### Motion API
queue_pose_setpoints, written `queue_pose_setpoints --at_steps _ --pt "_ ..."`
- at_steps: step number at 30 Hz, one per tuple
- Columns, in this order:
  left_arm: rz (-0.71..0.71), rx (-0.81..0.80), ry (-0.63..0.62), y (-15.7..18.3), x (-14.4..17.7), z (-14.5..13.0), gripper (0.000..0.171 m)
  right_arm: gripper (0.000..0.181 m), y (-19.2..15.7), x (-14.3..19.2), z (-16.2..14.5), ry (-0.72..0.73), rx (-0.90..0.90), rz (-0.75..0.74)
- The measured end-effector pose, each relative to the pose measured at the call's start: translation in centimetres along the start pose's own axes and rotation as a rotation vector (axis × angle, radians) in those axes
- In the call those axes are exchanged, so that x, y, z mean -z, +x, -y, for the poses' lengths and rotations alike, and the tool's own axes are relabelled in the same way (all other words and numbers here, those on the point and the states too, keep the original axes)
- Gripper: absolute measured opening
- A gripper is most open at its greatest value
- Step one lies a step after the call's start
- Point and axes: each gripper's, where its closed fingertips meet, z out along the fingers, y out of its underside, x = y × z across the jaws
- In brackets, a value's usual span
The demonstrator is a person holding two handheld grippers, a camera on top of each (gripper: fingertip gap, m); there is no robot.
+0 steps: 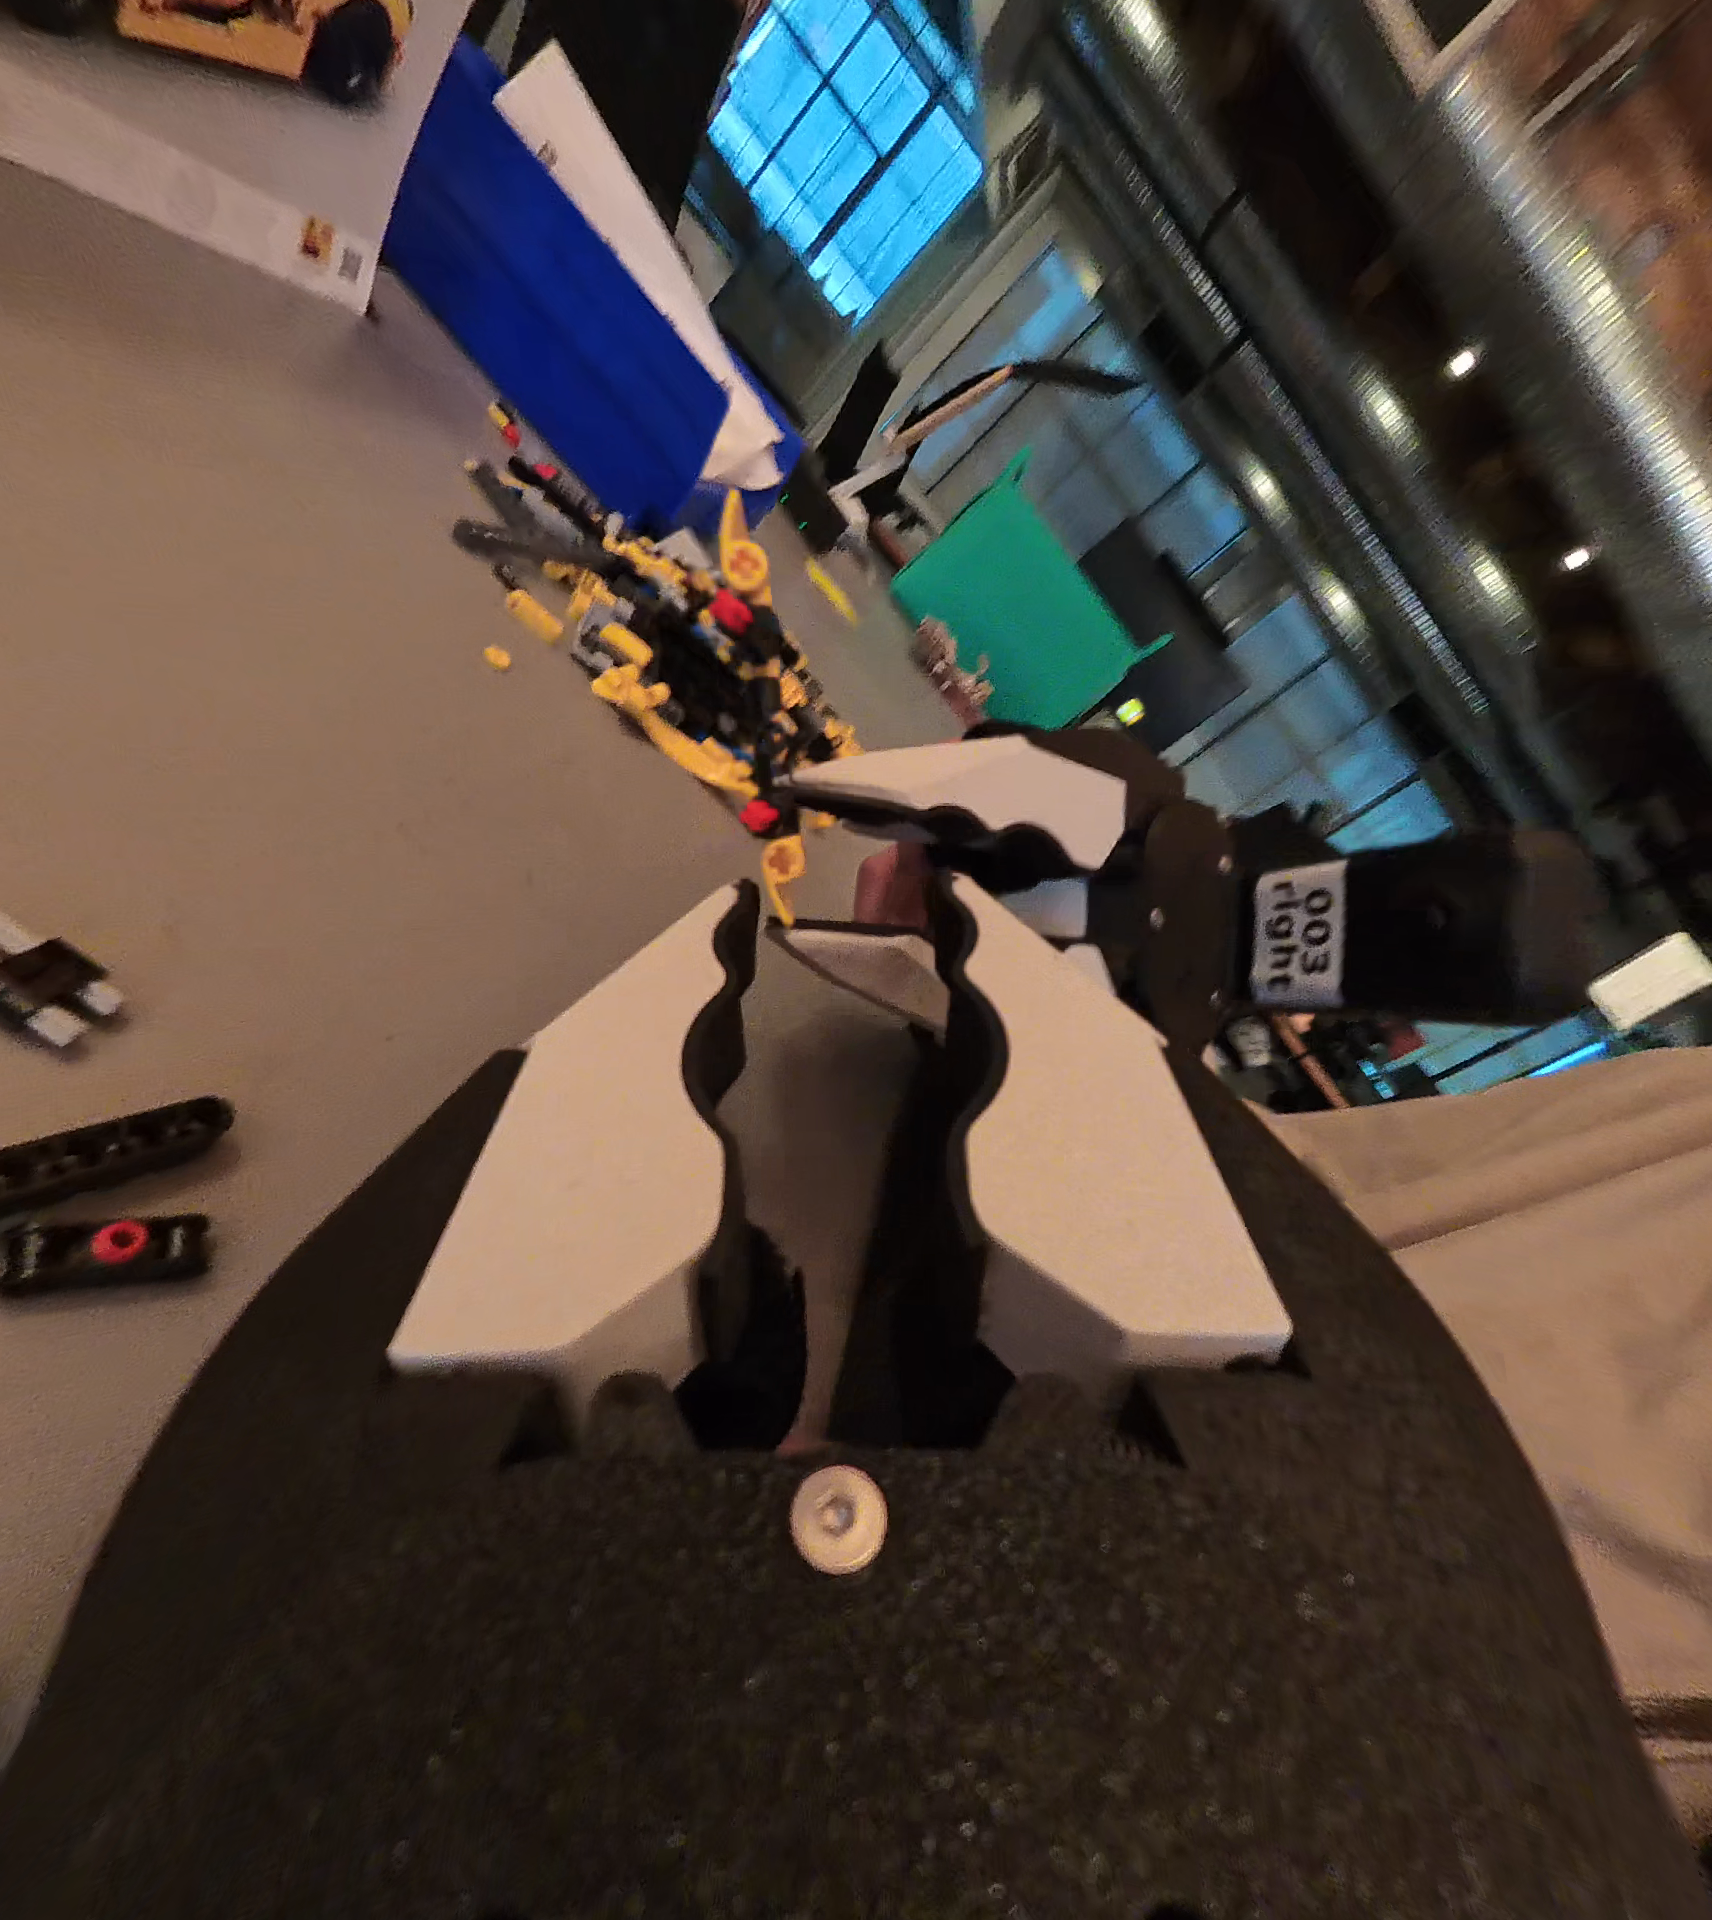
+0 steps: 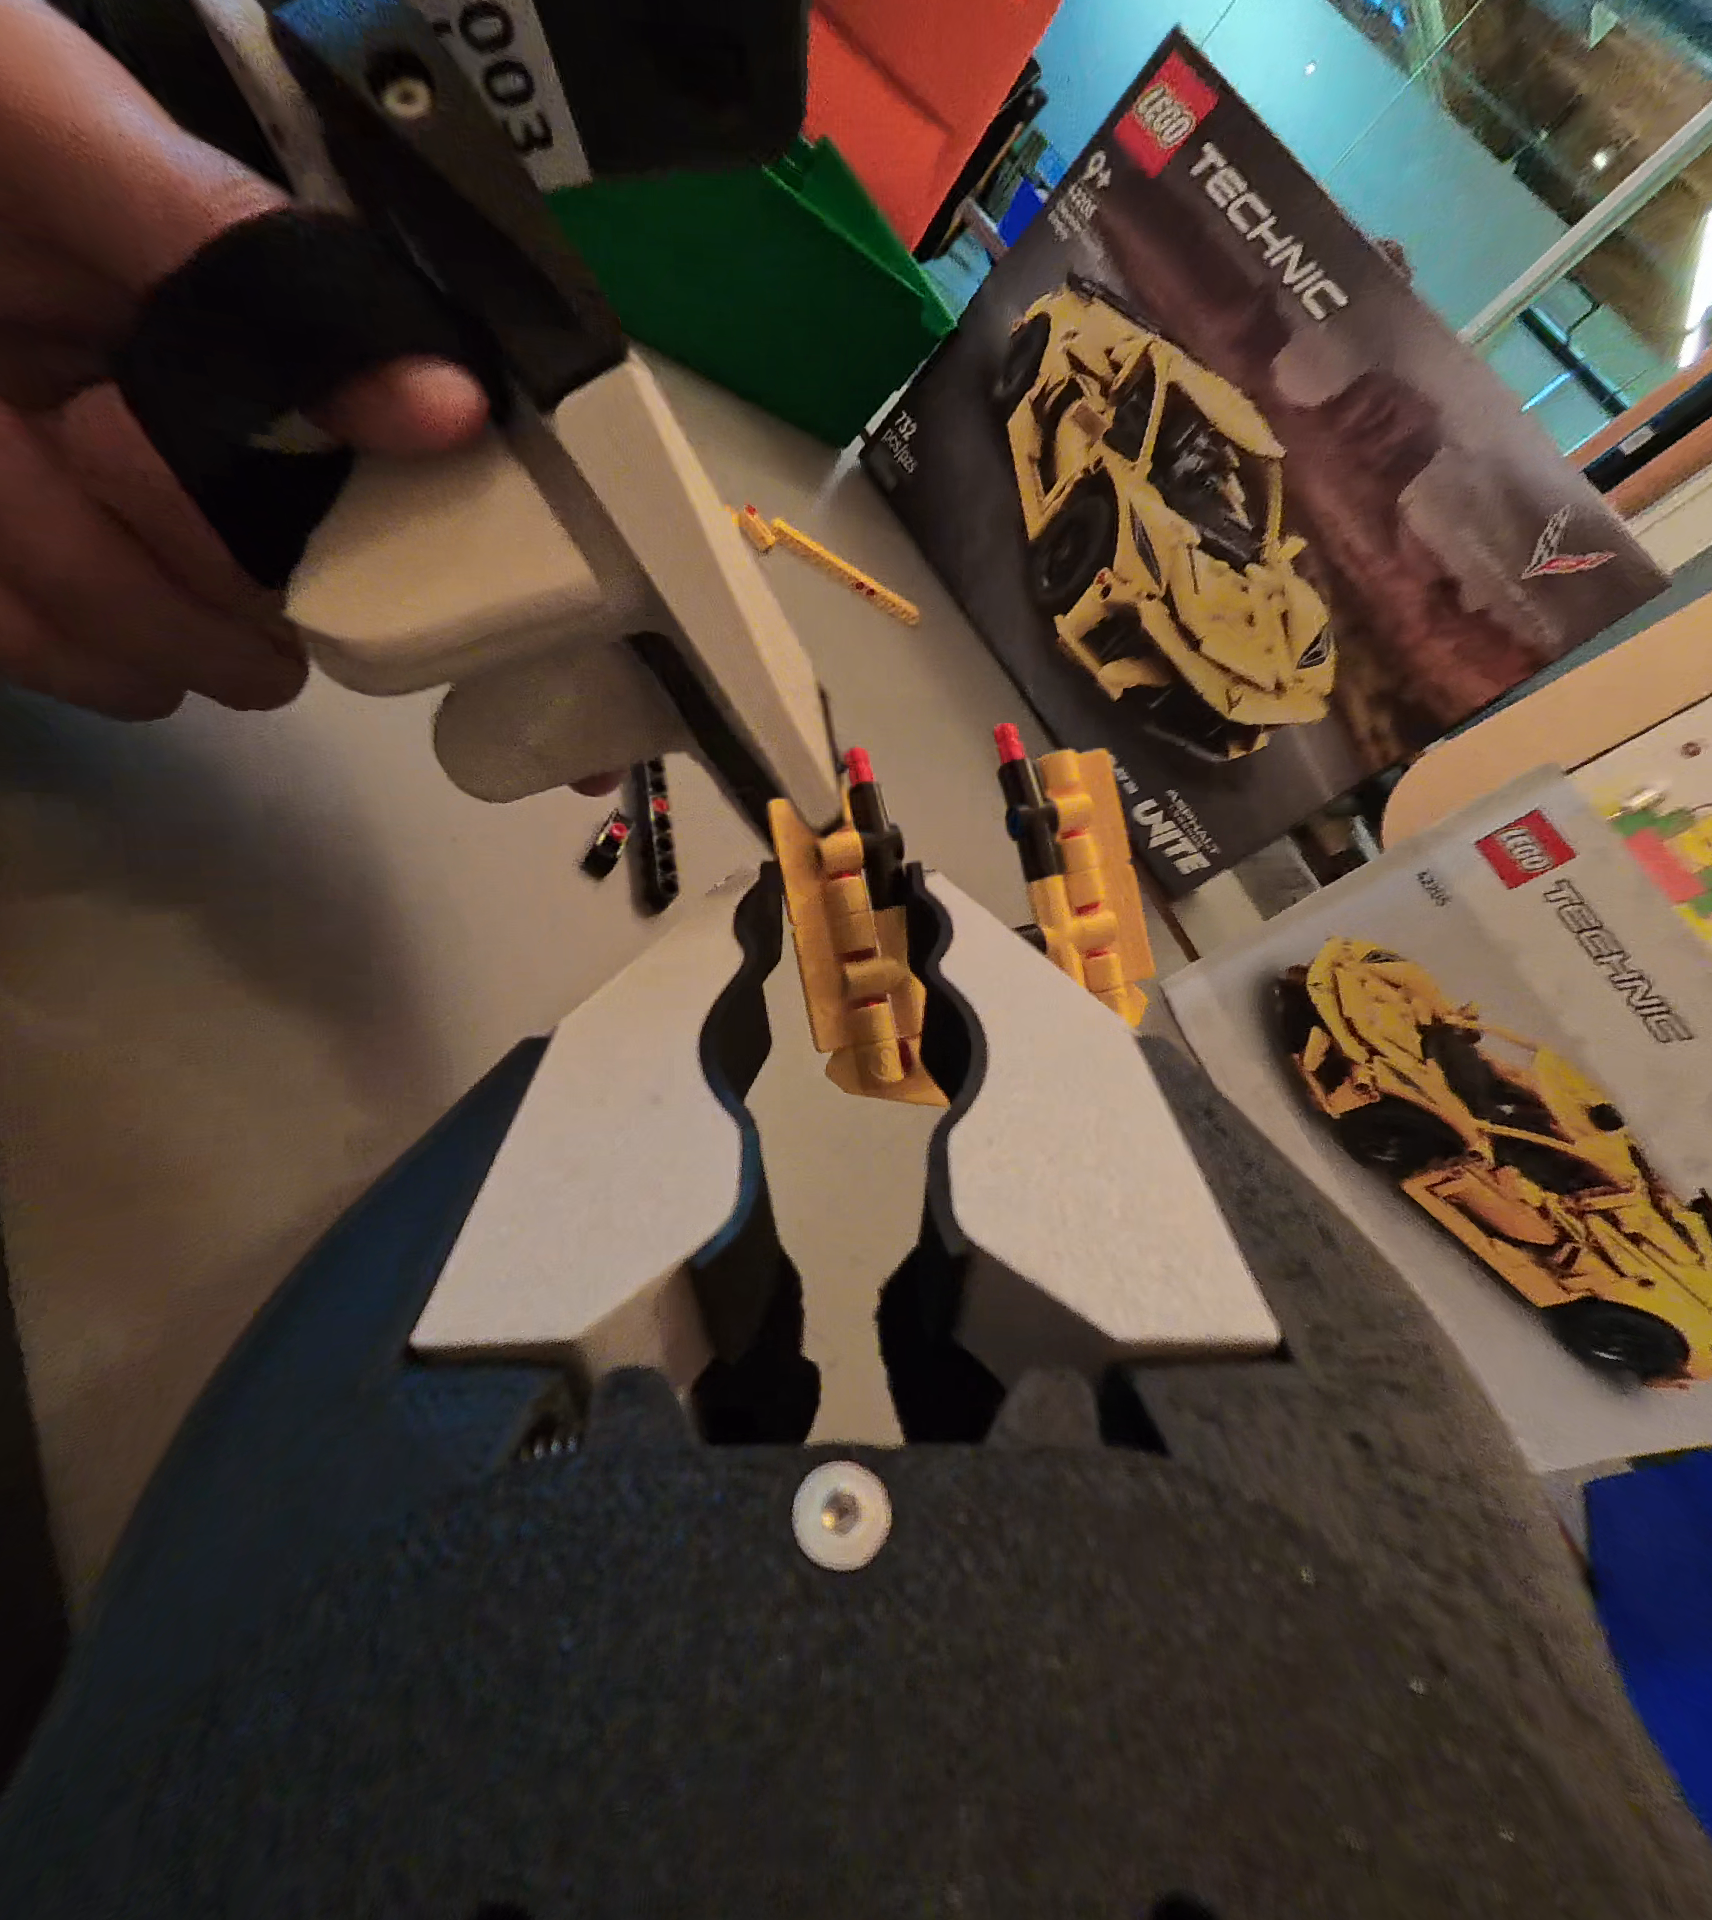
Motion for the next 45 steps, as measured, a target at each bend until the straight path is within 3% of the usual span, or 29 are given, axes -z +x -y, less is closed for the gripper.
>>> queue_pose_setpoints --at_steps 2,5,9,11,15,18,21,25,29,32,34,36,41,45 --pt "-0.02 0.013 0.027 0.2 0.1 0.5 0.03 0.023 -0.1 0.1 0.6 0.028 0.008 -0.008" --pt "0.007 -0.007 0.034 -0.3 0.3 0.6 0.007 0.023 -0.2 0.3 1.2 0.057 -0.033 -0.002" --pt "0.025 -0.065 -0.041 -0.8 0.6 -0.2 0.007 0.024 -1.0 0.2 0.8 0.072 -0.19 0.071" --pt "0.092 -0.195 -0.14 -1.6 1.1 -0.9 0.007 0.012 -1.7 1.1 0.8 0.103 -0.31 0.206" --pt "0.163 -0.53 -0.339 -2.3 2.2 -2.8 0.007 0.035 0.4 2.9 1.6 0.187 -0.58 0.387" --pt "0.127 -0.59 -0.455 -2.1 2.4 -4.8 0.007 0.037 -0.5 2.4 0.0 0.061 -0.458 0.424" --pt "0.119 -0.642 -0.542 -1.8 2.6 -5.9 0.007 0.023 -1.7 2.3 0.3 0.001 -0.376 0.476" --pt "0.112 -0.713 -0.594 -0.4 2.9 -6.1 0.007 0.012 -3.3 2.7 0.4 -0.064 -0.4 0.638" --pt "0.135 -0.728 -0.563 0.2 3.3 -4.8 0.007 0.007 -3.6 2.9 1.2 -0.042 -0.499 0.728" --pt "0.159 -0.668 -0.372 0.6 3.3 -1.7 0.008 0.007 -1.2 2.4 2.4 0.103 -0.61 0.629" --pt "0.129 -0.575 -0.26 0.6 3.3 -0.5 0.035 0.007 0.5 2.8 3.7 0.233 -0.796 0.643" --pt "0.031 -0.48 -0.179 1.5 2.9 -0.3 0.041 0.007 2.1 3.1 4.9 0.374 -0.999 0.668" --pt "-0.11 -0.318 -0.056 3.5 1.0 0.2 0.039 0.007 1.8 2.7 6.1 0.517 -1.266 0.76" --pt "-0.124 -0.294 0.014 3.9 0.6 0.9 0.008 0.007 0.9 2.0 6.0 0.474 -1.266 0.713"
